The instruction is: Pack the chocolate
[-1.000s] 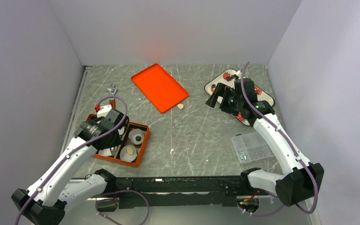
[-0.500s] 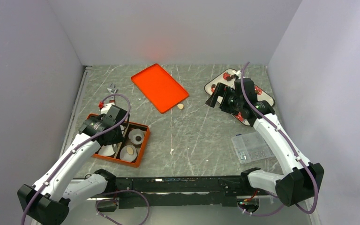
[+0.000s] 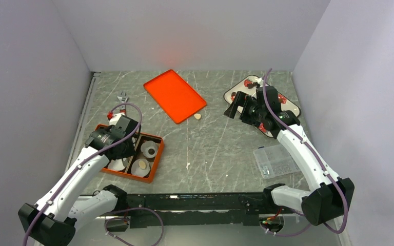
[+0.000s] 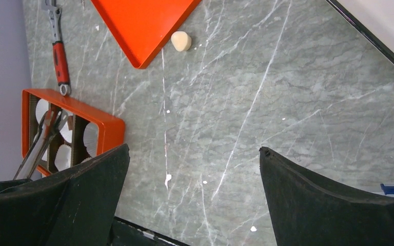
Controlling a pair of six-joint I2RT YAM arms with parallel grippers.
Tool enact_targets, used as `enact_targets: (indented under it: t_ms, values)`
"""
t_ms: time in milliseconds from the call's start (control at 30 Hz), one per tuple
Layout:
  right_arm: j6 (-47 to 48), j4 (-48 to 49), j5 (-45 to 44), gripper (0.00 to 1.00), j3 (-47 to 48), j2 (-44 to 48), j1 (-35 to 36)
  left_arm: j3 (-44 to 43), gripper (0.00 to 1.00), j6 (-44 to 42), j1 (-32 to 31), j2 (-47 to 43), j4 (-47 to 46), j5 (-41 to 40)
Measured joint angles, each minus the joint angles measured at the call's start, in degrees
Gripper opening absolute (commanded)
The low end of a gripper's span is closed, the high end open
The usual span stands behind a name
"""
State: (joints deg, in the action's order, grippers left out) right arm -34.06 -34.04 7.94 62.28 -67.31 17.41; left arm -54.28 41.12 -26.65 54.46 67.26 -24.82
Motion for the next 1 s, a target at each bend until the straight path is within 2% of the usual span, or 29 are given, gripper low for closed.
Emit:
enact_targets:
  t_ms: [267, 567, 733, 1000]
  values:
    - [0.0, 0.2, 0.1, 1.00, 0.0, 0.0, 0.3, -1.6, 0.40, -0.2, 0.0, -1.2, 2.1, 0.0]
    - [-0.2, 0.3, 0.1, 1.00, 0.0, 0.6, 0.3, -14.0, 0.40, -4.3, 0.0, -0.9, 2.9, 1.0]
    - [-0.7, 0.3, -1.3, 1.00, 0.0, 2.6, 0.3, -19.4, 0.40, -9.3, 0.1, 3.9, -3.2, 5.7]
    - [-2.5, -0.8, -10.0, 1.00, 0.3, 9.5, 0.3, -28.6, 0.41, -16.6, -3.2, 20.5, -18.3, 13.3]
